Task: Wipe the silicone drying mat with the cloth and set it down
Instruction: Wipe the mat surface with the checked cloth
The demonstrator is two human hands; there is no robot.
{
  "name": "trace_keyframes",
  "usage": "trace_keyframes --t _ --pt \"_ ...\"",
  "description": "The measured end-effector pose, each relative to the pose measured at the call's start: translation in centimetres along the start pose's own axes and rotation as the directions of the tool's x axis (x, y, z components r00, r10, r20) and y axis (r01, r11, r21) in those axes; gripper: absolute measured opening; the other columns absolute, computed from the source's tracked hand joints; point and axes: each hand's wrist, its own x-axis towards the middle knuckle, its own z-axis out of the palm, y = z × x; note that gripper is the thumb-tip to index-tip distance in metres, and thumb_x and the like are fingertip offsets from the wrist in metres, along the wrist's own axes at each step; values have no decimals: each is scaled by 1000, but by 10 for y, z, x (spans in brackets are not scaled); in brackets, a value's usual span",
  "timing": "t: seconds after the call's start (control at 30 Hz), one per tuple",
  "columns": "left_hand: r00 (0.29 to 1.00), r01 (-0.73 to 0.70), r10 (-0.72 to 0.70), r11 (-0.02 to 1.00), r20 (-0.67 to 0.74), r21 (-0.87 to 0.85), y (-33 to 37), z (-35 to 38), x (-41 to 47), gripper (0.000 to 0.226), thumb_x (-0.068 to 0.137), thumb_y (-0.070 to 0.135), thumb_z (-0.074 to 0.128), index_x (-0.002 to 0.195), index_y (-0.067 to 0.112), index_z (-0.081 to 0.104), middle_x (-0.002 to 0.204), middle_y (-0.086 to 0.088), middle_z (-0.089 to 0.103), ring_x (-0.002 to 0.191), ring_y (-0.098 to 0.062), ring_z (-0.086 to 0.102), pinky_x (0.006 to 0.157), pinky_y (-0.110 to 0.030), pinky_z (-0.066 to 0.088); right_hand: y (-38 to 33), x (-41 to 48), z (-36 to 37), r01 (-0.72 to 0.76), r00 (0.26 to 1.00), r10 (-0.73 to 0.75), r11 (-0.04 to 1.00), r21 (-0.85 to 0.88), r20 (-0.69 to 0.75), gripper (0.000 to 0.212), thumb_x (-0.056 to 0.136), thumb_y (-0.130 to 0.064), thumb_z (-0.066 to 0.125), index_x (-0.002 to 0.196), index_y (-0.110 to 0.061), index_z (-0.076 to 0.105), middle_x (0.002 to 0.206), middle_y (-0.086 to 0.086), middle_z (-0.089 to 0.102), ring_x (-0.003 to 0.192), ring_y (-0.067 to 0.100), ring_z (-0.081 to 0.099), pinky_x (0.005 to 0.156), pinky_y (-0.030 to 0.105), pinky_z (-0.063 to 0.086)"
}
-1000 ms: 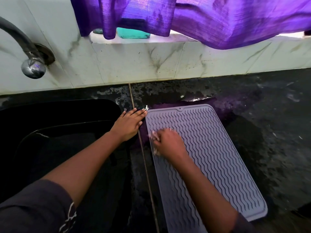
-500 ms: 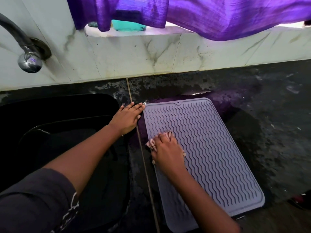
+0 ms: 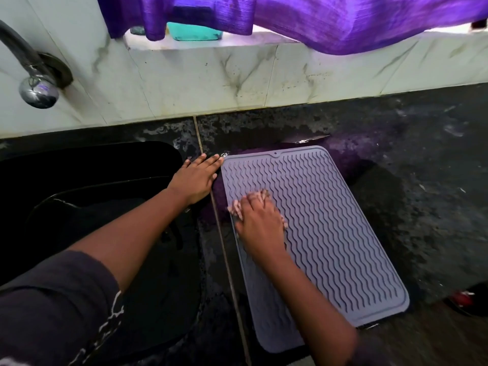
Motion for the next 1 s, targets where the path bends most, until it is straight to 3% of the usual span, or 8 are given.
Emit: trace_keyframes --t 0.1,0.2,0.27,0.33,0.43,0.67,0.83,1.0 --pt "1000 3 -3 1000 11 -27 1 -1 0 51 102 32 25 152 30 11 160 10 10 148 -18 8 117 -48 11 3 -35 -5 34 999 -34 999 -7 15 50 96 -36 36 141 -14 32 145 8 37 129 33 33 102 45 32" --pt "1000 1 0 998 27 -58 1 -1 0 53 102 36 27 152 30 12 160 9 10 148 -18 7 117 -48 9 3 -13 -18 21 996 -7 988 155 -88 41 98 -38 34 132 -17 43 134 4 46 117 23 39 93 35 34" --pt "1000 5 -3 998 30 -56 0 0 0 54 101 40 28 152 30 11 160 10 9 148 -18 7 116 -48 9 -4 18 -16 -16 986 42 987 161 -163 42 97 -39 35 131 -17 44 137 6 45 122 27 38 95 38 34" --pt "1000 2 -1 999 23 -38 -1 1 -1 57 100 45 28 152 31 10 160 10 9 148 -18 7 116 -48 9 -12 45 -6 -71 987 84 993 91 -137 48 95 -40 37 136 -15 41 144 8 39 131 35 30 104 46 27" --pt "1000 -3 3 1000 5 -3 0 5 -2 59 99 49 26 152 30 9 160 9 9 148 -18 8 116 -48 10 -10 51 6 -77 993 78 997 11 -90 53 92 -41 39 137 -14 38 145 10 38 132 38 28 106 50 24" --pt "1000 3 -3 1000 7 0 2 6 -4 59 99 49 23 152 30 6 161 8 6 148 -19 5 117 -48 8 5 -55 1 13 1000 -14 1000 22 24 54 94 -40 38 143 -18 29 149 4 33 134 34 28 105 46 29" --pt "998 10 -8 999 62 -41 10 -3 -7 62 99 50 24 152 27 3 161 3 3 148 -19 3 118 -47 5 6 -36 -6 -25 999 30 993 115 -45 48 96 -40 35 138 -19 38 142 2 41 125 26 35 96 39 33" --pt "997 -6 10 998 77 -60 36 12 -31 56 102 40 24 152 28 4 161 5 -1 148 -14 0 118 -46 3 -1 -14 9 -16 999 17 1000 2 -32 56 91 -42 35 141 -18 32 148 6 34 133 36 28 106 50 24"
